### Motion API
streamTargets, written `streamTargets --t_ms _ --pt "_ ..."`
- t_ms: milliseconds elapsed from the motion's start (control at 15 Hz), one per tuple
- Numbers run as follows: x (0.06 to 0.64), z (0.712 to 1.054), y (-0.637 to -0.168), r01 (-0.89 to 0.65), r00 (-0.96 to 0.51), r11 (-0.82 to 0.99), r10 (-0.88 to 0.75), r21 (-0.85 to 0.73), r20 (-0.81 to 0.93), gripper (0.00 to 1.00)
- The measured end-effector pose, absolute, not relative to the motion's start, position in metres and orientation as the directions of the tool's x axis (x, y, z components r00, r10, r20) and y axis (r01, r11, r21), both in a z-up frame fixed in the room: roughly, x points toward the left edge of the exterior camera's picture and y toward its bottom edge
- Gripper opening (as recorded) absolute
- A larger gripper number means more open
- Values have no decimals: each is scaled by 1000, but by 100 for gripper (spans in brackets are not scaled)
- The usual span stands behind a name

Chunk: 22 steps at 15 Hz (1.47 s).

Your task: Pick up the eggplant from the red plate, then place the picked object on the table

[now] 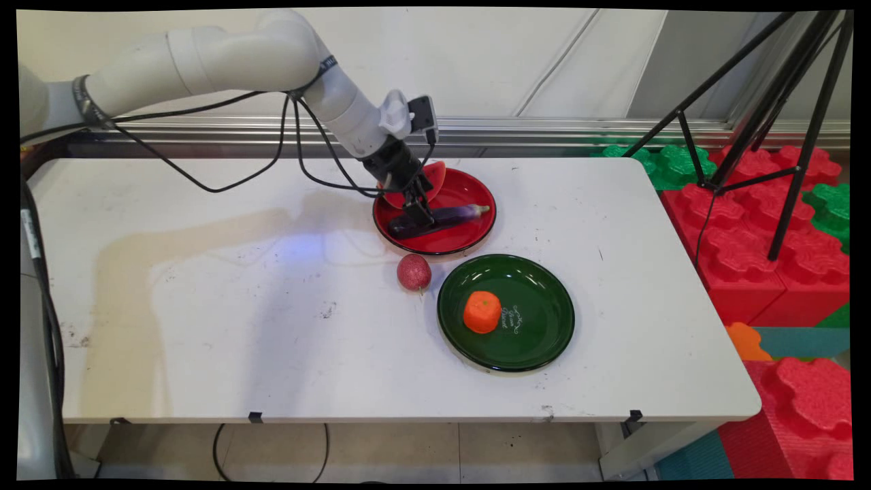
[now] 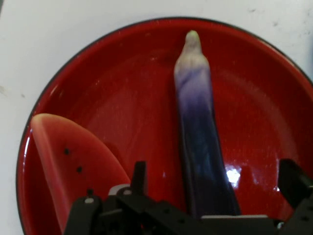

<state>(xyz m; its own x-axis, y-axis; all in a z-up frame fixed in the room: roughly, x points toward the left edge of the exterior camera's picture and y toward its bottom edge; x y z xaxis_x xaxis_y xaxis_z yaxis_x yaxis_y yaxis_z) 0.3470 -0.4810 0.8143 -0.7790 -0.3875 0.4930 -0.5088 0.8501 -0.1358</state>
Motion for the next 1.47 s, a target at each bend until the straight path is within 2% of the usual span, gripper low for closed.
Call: streamTargets --t_ms 933,1000,1467 --pt "337 788 -497 -486 -811 866 -396 -118 430 100" --pt "336 788 -498 -486 -810 866 -397 -115 432 0" --pt "332 789 -503 -495 -801 863 -407 -101 439 0"
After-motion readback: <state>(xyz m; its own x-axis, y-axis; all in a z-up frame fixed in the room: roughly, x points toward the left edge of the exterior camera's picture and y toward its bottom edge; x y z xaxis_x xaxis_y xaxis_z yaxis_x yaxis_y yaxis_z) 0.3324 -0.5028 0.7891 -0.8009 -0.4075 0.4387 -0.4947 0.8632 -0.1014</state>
